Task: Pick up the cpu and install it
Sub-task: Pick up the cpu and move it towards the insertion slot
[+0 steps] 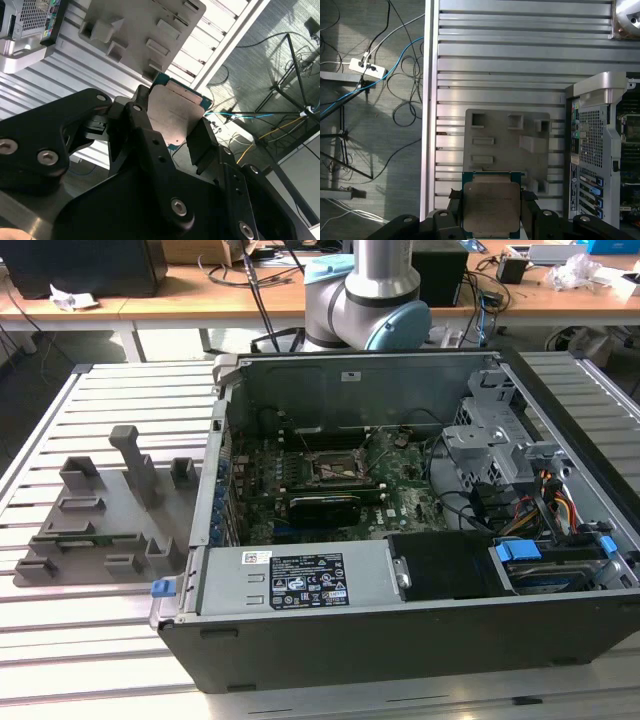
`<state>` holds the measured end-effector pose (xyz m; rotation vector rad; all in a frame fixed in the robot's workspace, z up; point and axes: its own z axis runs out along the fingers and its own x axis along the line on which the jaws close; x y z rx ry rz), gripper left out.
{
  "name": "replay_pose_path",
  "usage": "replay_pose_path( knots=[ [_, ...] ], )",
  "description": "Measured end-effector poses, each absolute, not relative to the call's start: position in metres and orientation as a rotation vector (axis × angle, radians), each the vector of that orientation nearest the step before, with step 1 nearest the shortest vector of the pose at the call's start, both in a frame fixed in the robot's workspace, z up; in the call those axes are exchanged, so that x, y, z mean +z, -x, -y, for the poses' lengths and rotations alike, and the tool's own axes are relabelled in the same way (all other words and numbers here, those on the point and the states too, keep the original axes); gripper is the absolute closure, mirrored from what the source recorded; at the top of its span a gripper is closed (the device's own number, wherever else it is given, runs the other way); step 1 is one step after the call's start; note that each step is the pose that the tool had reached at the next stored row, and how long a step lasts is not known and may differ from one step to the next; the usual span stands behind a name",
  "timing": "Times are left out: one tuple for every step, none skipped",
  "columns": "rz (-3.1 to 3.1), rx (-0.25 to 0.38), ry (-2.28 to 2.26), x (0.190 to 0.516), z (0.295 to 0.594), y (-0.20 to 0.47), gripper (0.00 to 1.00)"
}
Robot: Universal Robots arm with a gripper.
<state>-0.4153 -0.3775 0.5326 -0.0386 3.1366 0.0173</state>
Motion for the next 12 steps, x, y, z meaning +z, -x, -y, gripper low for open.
replay_pose_path(
  knots=[
    [-3.137,0.017,0.039,0.533,0.377,0.415,0.45],
    [-3.137,0.017,0.039,0.533,0.378,0.415,0.45],
    [-3.137,0.017,0.039,0.533,0.378,0.415,0.45],
    [-3.137,0.017,0.039,0.532,0.378,0.415,0.45],
    [-3.136,0.018,0.039,0.531,0.378,0.415,0.45],
    [-3.137,0.018,0.039,0.530,0.378,0.414,0.45],
    [-3.137,0.018,0.039,0.528,0.378,0.413,0.45],
    [-3.137,0.019,0.039,0.524,0.378,0.409,0.45],
    [-3.137,0.018,0.039,0.520,0.378,0.403,0.45],
    [-3.137,0.019,0.039,0.518,0.378,0.399,0.45],
    [-3.137,0.018,0.039,0.516,0.378,0.395,0.45],
    [-3.137,0.019,0.039,0.514,0.378,0.391,0.45]
  ],
)
